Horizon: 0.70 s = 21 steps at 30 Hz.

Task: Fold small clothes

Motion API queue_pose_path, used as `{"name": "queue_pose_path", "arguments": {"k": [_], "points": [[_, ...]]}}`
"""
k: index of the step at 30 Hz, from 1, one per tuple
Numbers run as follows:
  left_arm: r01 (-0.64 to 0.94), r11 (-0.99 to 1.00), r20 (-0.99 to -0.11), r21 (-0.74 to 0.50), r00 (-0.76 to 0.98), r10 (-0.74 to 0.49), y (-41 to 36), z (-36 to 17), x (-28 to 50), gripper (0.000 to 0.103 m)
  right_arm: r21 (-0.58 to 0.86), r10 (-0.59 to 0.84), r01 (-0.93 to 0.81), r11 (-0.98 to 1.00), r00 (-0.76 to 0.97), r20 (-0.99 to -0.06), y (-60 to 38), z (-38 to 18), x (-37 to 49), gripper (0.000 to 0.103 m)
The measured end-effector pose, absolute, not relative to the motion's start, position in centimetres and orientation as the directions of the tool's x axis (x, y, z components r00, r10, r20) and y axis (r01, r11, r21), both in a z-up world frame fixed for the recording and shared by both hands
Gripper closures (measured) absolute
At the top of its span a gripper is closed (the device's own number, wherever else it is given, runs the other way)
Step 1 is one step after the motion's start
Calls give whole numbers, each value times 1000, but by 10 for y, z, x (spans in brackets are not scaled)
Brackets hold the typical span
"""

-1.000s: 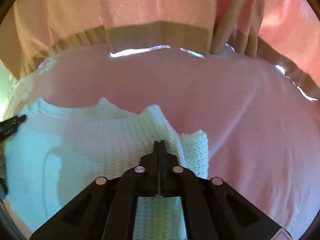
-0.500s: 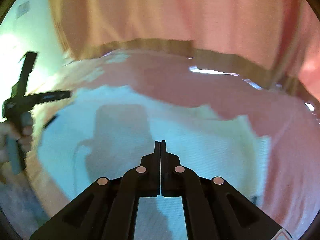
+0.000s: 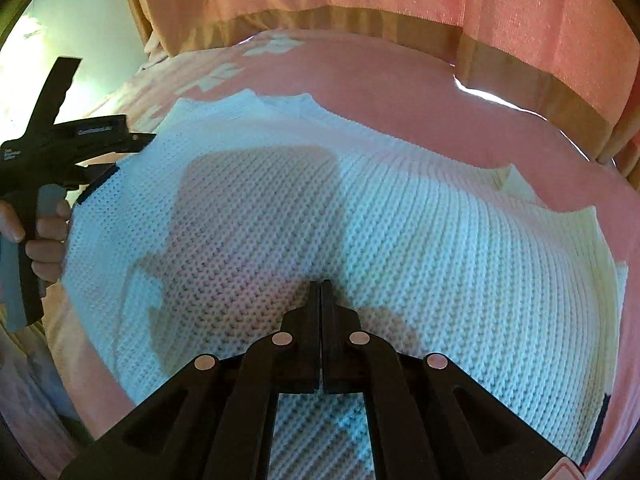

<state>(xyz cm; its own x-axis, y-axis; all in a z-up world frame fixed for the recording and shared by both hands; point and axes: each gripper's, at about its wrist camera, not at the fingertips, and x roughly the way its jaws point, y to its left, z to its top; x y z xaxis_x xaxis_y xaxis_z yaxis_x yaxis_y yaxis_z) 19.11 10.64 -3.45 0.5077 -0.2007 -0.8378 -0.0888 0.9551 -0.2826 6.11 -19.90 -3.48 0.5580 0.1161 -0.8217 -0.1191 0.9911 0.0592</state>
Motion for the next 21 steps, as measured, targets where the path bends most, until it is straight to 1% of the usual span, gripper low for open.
{"name": "queue_pose_path", "arguments": {"k": [1, 2, 3, 4, 5, 7, 9, 10, 12, 13, 14, 16, 18, 19, 21], "points": [[-75, 964, -844, -254, 504, -183, 100, -35, 192, 23, 56, 115, -121, 991, 563, -819, -199, -35, 61, 103], [-69, 967, -846, -244, 503, -178, 99, -34, 193, 27, 50, 111, -122, 991, 565, -818, -196, -36, 61, 103], [-62, 967, -844, -245, 504, -182, 97, -32, 193, 43, 47, 110, -125, 991, 566, -817, -195, -36, 62, 103], [-45, 960, -838, -277, 501, -218, 96, -30, 193, 55, 47, 112, -128, 991, 567, -816, -195, -36, 63, 103], [-29, 942, -829, -335, 484, -280, 95, -28, 193, 78, 50, 115, -128, 991, 568, -815, -193, -36, 62, 103], [-53, 914, -812, -401, 483, -328, 96, -17, 189, 82, 57, 121, -129, 990, 567, -815, -195, -37, 61, 103], [-32, 894, -780, -448, 503, -373, 92, 1, 184, 86, 62, 125, -129, 990, 569, -813, -196, -38, 60, 103], [-8, 870, -746, -492, 519, -417, 88, 17, 179, 88, 60, 124, -130, 990, 571, -812, -195, -38, 59, 103], [42, 838, -697, -543, 534, -479, 74, 42, 171, 92, 61, 128, -134, 989, 576, -807, -194, -38, 58, 103], [67, 824, -676, -562, 536, -505, 67, 50, 168, 93, 71, 136, -133, 988, 579, -804, -195, -39, 57, 103], [103, 803, -647, -587, 537, -541, 55, 62, 164, 101, 81, 145, -135, 988, 583, -799, -196, -39, 56, 103], [176, 762, -603, -623, 512, -611, 28, 77, 158, 102, 112, 176, -142, 983, 599, -781, -201, -38, 52, 103], [236, 738, -593, -632, 465, -657, -3, 83, 155, 102, 148, 208, -148, 978, 614, -761, -208, -36, 45, 103], [266, 738, -602, -620, 442, -665, -22, 82, 153, 102, 159, 215, -145, 977, 616, -758, -212, -35, 40, 103], [295, 767, -638, -570, 430, -639, -45, 76, 149, 100, 163, 208, -129, 978, 623, -754, -222, -31, 26, 103]]}}
